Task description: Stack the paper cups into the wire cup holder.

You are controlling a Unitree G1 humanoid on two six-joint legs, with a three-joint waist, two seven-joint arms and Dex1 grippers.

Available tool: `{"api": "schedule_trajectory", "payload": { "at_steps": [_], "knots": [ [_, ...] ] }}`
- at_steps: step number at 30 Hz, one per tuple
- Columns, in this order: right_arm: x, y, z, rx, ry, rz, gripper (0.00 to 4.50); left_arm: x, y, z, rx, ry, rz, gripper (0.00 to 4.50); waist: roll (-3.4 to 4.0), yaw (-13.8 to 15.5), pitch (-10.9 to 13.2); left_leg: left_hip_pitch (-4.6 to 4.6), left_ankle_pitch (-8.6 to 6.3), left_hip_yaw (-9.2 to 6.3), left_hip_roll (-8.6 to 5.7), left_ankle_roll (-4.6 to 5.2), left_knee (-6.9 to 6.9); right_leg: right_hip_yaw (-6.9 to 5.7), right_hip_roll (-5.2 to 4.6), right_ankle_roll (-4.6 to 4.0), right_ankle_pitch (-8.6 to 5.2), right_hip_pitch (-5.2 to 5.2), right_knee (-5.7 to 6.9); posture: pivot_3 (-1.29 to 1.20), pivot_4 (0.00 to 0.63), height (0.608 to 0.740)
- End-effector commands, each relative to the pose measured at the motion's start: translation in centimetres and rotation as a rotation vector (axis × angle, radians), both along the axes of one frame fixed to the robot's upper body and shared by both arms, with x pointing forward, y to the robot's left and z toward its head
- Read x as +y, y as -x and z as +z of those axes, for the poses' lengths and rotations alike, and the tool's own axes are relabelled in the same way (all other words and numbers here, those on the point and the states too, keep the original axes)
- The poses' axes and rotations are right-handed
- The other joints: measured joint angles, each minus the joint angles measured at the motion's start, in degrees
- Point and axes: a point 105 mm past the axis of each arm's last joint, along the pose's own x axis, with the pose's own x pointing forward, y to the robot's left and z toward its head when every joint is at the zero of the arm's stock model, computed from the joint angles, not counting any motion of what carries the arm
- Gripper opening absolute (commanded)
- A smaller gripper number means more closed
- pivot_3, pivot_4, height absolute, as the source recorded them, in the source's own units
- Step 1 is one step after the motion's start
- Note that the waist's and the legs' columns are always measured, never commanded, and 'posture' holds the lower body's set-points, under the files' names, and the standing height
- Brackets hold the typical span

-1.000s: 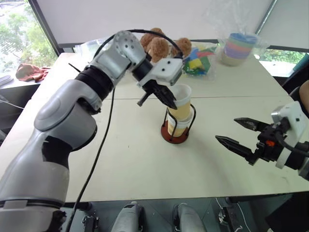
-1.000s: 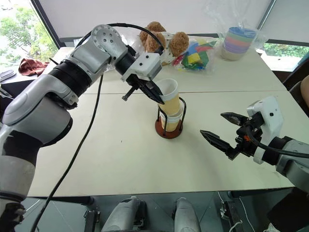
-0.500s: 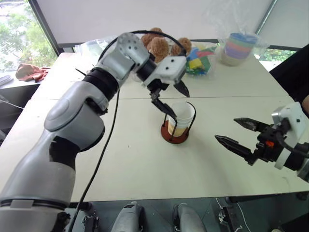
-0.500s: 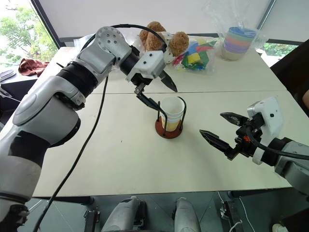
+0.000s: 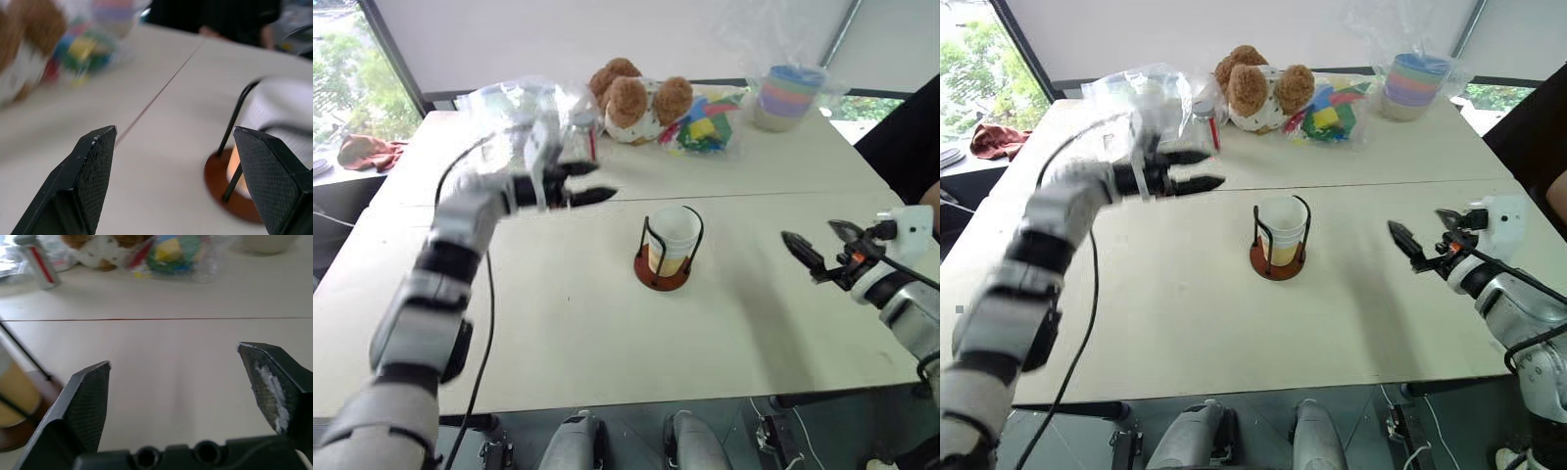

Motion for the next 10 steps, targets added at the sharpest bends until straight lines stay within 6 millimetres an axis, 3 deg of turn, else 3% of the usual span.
{"api": "schedule_trajectory", "payload": {
  "at_steps": [1, 5, 10],
  "knots": [
    [-0.5, -1.1, 0.7, -0.097, -0.007, -0.040, 4.50, 2.1, 0.8, 2.7, -0.062, 0.188, 0.236, 3.90, 0.01, 0.22, -0.01, -0.01, 0.02, -0.02, -0.03, -0.03, 0.02, 0.01, -0.02, 0.00, 0.00, 0.01, -0.02, 0.00, 0.150, 0.740],
    [-1.1, -3.1, -0.6, -0.124, 0.010, -0.115, 4.50, 4.1, 2.6, -2.0, -0.069, 0.169, 0.438, 3.90, 0.20, -0.05, -0.19, 0.31, 0.00, 0.06, -0.14, -0.02, -0.01, 0.07, -0.07, -0.01, 0.00, 0.33, -0.07, 0.00, 0.150, 0.740],
    [-1.8, -4.2, -2.0, -0.150, -0.038, -0.193, 4.50, 4.7, 6.0, -3.1, -0.124, 0.176, 0.590, 3.90, 0.16, -0.19, -0.16, 0.53, 0.00, 0.12, -0.08, -0.02, -0.09, 0.10, -0.04, -0.01, 0.00, 0.42, -0.09, 0.00, 0.150, 0.740]
  ]
}}
